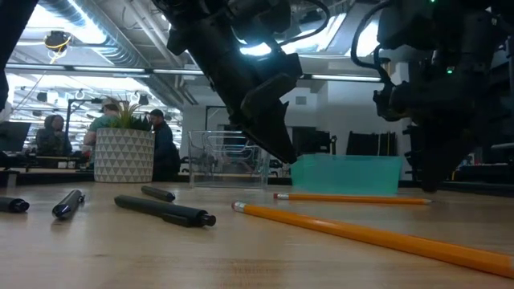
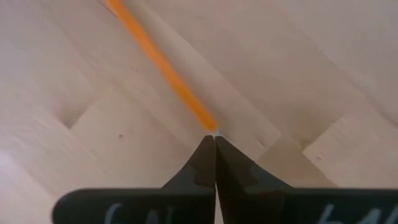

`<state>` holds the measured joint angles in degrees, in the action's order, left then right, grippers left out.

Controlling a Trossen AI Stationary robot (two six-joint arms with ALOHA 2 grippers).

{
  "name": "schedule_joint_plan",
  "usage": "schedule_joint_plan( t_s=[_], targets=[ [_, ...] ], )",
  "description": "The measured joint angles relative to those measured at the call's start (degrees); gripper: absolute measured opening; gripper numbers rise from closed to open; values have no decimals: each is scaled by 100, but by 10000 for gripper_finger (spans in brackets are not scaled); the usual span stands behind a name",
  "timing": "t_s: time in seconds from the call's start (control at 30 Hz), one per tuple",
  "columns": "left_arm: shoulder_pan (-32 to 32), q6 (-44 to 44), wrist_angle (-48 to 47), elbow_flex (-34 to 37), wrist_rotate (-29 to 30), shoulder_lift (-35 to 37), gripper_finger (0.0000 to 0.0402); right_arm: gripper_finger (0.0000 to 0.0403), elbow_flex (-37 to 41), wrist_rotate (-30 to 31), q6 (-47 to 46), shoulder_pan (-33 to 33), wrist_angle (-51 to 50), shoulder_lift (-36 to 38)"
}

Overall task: Sort pens & pencils
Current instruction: Put the orange pencil into the blue bin

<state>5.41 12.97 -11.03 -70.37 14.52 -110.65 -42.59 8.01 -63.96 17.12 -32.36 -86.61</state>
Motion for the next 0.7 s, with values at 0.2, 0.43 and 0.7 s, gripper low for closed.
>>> schedule_joint_plan(
  t_s=[0.2,0.43,0.7],
  targets=[
    [0,0,-15,-4,2,0,80,0,-2,-2,4,0,49,-112],
    [0,0,-13,-4,2,0,80,0,-2,-1,15,0,36,-216],
    [0,0,-13,-4,0,0,80,0,-2,-2,17,0,31,-218]
  ],
)
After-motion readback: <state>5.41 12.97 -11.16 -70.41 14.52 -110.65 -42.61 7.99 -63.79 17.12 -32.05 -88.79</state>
